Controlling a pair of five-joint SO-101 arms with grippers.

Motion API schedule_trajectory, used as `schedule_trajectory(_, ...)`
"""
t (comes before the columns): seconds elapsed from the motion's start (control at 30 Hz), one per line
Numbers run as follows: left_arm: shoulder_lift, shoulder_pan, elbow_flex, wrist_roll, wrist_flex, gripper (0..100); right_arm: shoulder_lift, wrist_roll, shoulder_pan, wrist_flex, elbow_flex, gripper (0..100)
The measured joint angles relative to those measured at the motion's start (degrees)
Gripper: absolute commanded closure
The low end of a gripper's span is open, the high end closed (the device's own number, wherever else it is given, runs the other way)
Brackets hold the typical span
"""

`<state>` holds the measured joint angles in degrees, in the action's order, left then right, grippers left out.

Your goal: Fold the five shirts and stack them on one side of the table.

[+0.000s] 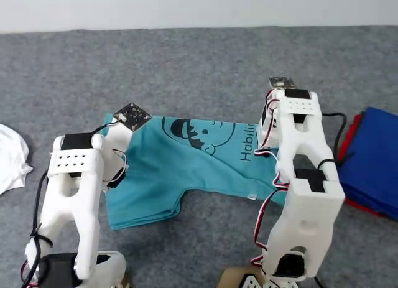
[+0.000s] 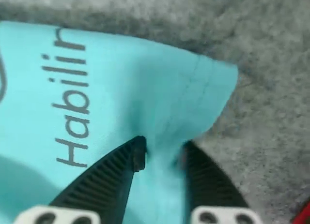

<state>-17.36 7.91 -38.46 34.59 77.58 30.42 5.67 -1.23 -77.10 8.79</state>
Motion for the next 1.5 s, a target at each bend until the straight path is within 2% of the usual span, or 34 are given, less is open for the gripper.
schedule_trajectory(0.1, 0.00, 0.00, 0.00, 0.00, 0.00, 99, 0.79, 2.64, 0.18, -1.14, 2.73, 98.8)
schedule_trajectory(0.43, 0.00, 0.00, 0.00, 0.00, 0.00, 99, 0.79, 3.69, 0.18, -4.13, 12.13, 98.7)
schedule_trajectory(0.83, 0.00, -0.09, -2.11, 0.00, -0.79, 99, 5.54, 3.69, -2.99, 2.81, 12.92, 98.0)
schedule_trajectory(1.03, 0.00, 0.00, -2.11, -0.18, -1.23, 99, 5.98, 3.69, -2.99, 0.53, 17.05, 83.6)
schedule_trajectory(1.17, 0.00, 0.53, -1.49, 0.00, -2.02, 99, 5.89, 3.69, -3.52, -3.34, 23.12, 83.1)
schedule_trajectory(1.37, 0.00, 3.96, 5.89, -4.84, -2.37, 99, 5.89, 3.69, -3.25, -6.95, 31.38, 83.3)
schedule_trajectory(1.5, 0.00, 2.81, 7.21, -10.20, -6.95, 99, 5.89, 3.69, -0.35, -6.51, 31.74, 83.4)
